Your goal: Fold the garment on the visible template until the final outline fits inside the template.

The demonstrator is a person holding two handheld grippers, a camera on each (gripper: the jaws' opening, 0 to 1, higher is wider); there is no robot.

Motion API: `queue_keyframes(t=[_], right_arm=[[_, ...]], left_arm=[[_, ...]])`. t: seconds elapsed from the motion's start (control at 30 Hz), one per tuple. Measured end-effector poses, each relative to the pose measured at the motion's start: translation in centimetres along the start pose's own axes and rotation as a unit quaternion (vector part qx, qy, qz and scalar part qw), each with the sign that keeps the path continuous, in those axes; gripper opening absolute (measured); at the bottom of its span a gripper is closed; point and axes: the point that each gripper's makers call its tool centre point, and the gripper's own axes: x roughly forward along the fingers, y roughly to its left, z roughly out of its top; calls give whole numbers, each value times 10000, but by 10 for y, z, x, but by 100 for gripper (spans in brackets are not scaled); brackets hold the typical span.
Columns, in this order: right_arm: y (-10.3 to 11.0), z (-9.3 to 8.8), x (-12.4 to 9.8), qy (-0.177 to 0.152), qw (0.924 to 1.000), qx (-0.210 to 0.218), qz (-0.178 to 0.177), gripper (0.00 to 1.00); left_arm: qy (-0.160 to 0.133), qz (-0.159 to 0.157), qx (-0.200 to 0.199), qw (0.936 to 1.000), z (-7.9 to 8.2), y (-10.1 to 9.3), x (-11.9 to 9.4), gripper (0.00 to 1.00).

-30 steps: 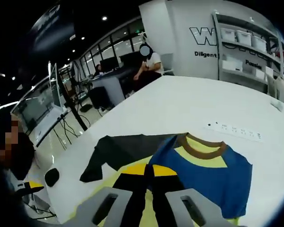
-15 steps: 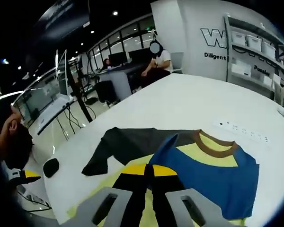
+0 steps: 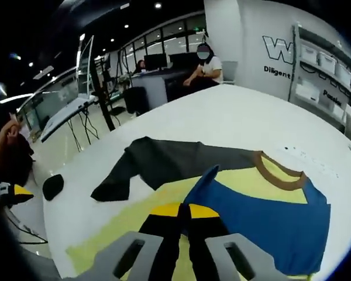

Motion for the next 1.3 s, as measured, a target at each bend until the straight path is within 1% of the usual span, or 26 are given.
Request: queue_keyframes(t=[0.07,0.1,0.13,0.27,0.37,0.43,0.5,0.57,0.67,0.7,0.77,0.8,0.87,0.93,1.1,1.2,1.23,1.3], right_arm=[[4,1,1,-79,9998,168,93,0],[4,2,0,-106,9998,156,92,0],[4,3,0,-135,9998,149,97,3],[3,7,-4,-239,9994,232,122,20],[-4,8,-9,-318,9992,220,57,28],[-14,7,-14,-341,9993,167,-75,32],[-23,5,-19,-362,9989,204,-198,41],[-34,4,-27,-467,9980,304,-286,50],[-50,4,-38,-573,9970,346,-401,62],[-59,2,-42,-562,9966,352,-483,63],[-67,2,-46,-581,9961,354,-569,67],[-77,0,-52,-598,9954,384,-643,70],[-86,-1,-60,-642,9944,455,-703,75],[-96,-5,-66,-631,9937,529,-754,77],[-116,-16,-77,-570,9922,681,-880,81],[-130,-24,-82,-515,9909,720,-1016,81],[-135,-29,-84,-455,9902,796,-1051,80],[-140,-34,-87,-454,9895,841,-1087,78]], left_arm=[[2,26,-21,10000,0,1,-1,99],[5,34,-21,10000,-1,1,-1,99],[7,39,-21,10000,-1,1,-1,99],[-4,81,-15,10000,1,4,-2,99],[-19,95,-15,10000,3,4,-1,99],[-32,124,-13,9999,4,4,-1,99],[-25,127,-27,9999,4,4,0,99],[-32,125,-14,9999,6,4,0,99],[-89,136,-15,9999,9,4,-1,99],[-101,127,-22,9999,10,4,-1,99],[-92,128,-35,9999,9,4,-1,99],[-106,159,-22,9998,10,6,-1,99],[-171,199,-38,9996,12,7,0,99],[-210,163,-68,9996,14,6,0,99],[-226,165,2,9996,17,6,1,99],[-218,135,5,9997,17,4,1,99],[-215,134,7,9997,17,3,1,99],[-203,126,-2,9997,16,3,1,99]])
